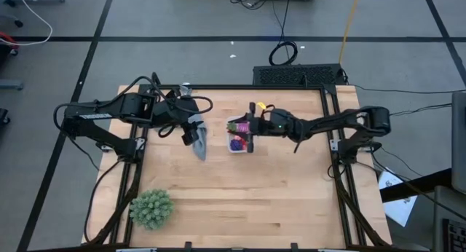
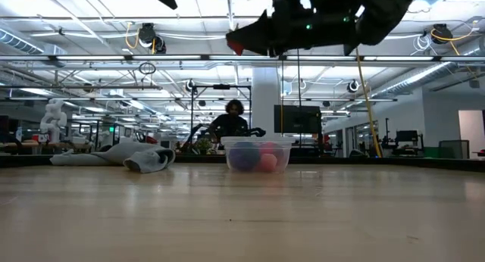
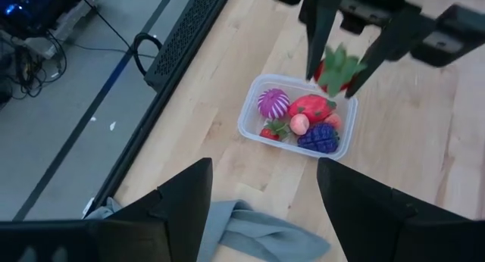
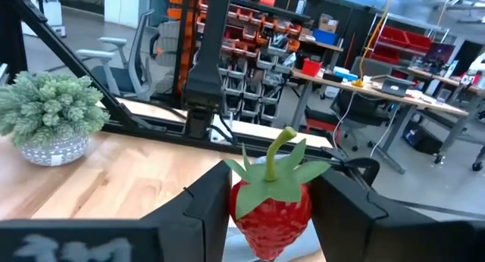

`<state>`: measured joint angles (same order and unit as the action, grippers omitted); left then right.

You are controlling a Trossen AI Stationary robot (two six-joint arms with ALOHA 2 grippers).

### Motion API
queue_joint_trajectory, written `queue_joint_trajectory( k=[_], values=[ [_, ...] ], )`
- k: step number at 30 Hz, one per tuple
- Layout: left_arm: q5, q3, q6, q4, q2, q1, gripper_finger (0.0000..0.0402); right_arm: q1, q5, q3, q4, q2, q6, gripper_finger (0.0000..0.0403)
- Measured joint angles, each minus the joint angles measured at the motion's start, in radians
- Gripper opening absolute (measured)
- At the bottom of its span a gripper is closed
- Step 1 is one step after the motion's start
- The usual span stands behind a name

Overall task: Pick and placing Produce into tupperware
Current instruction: Put the red strawberry into the transparent bin

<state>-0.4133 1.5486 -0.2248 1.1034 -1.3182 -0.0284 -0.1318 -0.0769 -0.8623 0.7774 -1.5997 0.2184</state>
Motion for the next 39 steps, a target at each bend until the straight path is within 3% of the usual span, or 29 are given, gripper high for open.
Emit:
queue_joint_trajectory(
  k=[13,39],
  values=[
    [0.0,0.0,0.013,0.0,0.0,0.0,0.0244,-0.035,0.001,0.0,0.069,-0.162,-0.103,0.0149],
    [0.0,0.0,0.012,0.0,0.0,0.0,0.0244,-0.111,-0.006,0.068,-0.106,-0.163,-0.233,0.0149]
  ],
)
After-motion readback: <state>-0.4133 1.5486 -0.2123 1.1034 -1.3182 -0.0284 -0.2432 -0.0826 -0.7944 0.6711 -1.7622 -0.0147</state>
